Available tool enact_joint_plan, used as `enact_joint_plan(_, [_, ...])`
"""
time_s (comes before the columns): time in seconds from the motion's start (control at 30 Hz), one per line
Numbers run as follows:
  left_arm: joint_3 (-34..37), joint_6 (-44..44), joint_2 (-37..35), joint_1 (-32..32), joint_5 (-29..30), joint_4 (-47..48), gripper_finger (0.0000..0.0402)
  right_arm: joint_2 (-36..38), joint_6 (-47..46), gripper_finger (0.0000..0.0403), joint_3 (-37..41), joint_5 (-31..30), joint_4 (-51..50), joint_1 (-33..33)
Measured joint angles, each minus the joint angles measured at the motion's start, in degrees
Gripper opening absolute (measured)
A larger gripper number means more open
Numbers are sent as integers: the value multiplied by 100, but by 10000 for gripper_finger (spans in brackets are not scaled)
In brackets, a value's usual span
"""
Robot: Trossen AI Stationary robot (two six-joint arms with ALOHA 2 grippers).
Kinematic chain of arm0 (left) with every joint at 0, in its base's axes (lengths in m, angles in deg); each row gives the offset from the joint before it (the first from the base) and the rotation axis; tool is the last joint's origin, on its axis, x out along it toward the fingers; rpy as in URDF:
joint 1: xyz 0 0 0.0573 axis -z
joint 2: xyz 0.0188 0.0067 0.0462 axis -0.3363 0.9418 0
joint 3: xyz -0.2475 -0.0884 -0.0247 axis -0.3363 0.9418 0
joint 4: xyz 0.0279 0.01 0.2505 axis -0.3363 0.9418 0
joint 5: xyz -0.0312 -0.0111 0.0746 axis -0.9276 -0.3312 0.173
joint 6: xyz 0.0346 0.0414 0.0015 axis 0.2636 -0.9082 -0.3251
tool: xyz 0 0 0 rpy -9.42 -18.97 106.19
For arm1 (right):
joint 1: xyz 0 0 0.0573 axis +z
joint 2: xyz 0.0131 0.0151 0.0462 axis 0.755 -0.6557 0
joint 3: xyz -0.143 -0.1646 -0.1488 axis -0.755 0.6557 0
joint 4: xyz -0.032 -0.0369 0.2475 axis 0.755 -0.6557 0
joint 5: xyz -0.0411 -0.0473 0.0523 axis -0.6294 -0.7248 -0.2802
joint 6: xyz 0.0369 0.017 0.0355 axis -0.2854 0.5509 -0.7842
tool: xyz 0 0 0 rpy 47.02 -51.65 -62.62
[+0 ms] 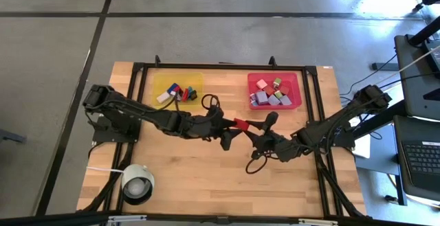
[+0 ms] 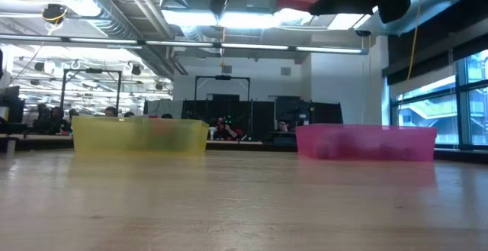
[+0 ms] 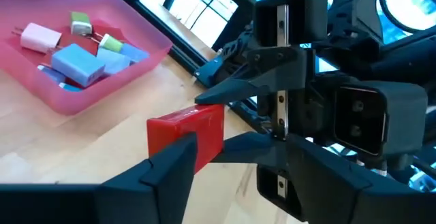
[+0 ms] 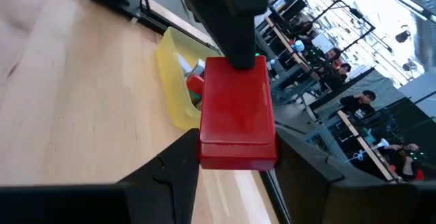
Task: Pick & Place Office items
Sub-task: Put the red digital clock into the yellow bin
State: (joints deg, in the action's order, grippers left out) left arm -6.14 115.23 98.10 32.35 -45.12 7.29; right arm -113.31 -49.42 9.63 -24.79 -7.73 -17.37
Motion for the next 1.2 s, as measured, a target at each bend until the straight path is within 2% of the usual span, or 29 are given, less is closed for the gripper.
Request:
enact_joint_plan(0.07, [-2, 2, 0, -5, -55, 44, 211, 0, 0, 166, 0, -23, 13, 2])
enact_joint_plan(0.17, [0, 19, -2, 12, -556, 112, 198, 0, 2, 166, -4, -50, 47, 4])
enact_joint_plan(0.3, [0, 68, -13, 52, -1210, 102, 195, 2, 2, 166, -4, -207, 43, 4])
enact_joint_plan(0.37, [0, 89, -13, 78, -1339, 145, 198, 2, -1, 166, -4, -256, 43, 4])
enact_joint_plan(0.5, [0, 200, -20, 66, -1342, 561, 204, 2, -24, 166, -4, -230, 53, 4])
enact_joint_plan(0.6, [2, 203, -20, 63, -1048, 731, 205, 2, -46, 166, -4, -139, 212, 10])
enact_joint_plan(0.77, [2, 10, -20, 42, -391, 648, 205, 7, -259, 166, -7, 651, 450, 22])
enact_joint_plan(0.97, [2, -195, -22, 11, -440, 342, 200, 7, -479, 166, -4, 716, 434, 24])
enact_joint_plan(1.2, [2, -146, -22, 15, -483, 359, 164, 7, -474, 166, -4, 714, 436, 26])
